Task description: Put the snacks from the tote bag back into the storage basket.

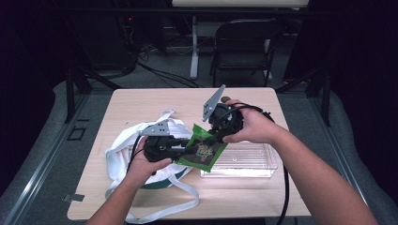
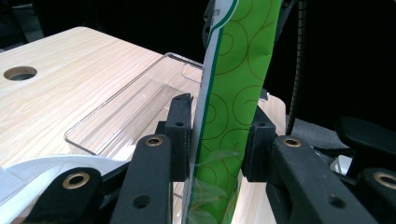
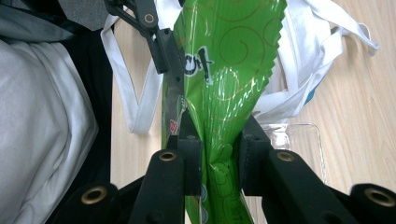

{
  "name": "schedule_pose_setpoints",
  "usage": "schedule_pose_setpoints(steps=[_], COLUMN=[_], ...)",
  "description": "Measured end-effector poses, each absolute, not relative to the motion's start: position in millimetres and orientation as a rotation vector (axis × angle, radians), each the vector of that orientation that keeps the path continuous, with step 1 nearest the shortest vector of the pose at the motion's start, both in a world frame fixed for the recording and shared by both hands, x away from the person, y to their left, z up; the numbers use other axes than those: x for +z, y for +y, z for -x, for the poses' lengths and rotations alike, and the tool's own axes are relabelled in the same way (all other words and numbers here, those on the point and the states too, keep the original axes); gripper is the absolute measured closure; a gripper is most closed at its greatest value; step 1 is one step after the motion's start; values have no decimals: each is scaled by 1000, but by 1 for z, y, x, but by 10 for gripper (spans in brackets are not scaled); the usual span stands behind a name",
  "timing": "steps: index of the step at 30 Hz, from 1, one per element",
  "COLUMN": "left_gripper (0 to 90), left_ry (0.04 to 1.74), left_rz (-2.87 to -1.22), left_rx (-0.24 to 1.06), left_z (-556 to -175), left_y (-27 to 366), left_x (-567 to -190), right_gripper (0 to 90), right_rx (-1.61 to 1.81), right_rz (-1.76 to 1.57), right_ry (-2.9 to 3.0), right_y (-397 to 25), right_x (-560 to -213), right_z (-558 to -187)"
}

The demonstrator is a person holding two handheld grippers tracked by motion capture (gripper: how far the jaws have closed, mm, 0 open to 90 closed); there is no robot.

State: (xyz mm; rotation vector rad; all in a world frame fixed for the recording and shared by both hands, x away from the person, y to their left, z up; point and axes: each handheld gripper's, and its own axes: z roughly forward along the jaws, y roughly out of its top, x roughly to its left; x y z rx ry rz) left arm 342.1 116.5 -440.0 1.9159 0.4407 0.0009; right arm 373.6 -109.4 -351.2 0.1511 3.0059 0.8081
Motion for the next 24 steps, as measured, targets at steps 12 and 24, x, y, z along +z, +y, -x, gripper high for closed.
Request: schedule_pose_setpoints(steps=[12,24], left_gripper=[680,593], left_ry=[448,484], left_rz=[-1908,-1899], left_rx=[-14,3], left_z=[-343,-344], left_y=[115,119], left_x=[-440,-442], right_gripper=[750,751], right_rx=[789,726], right_rz=[-145,-148], right_ry=[3007,2992], right_y=[-110,-110], right_x=[-348,-340], right_z=[-373,-371])
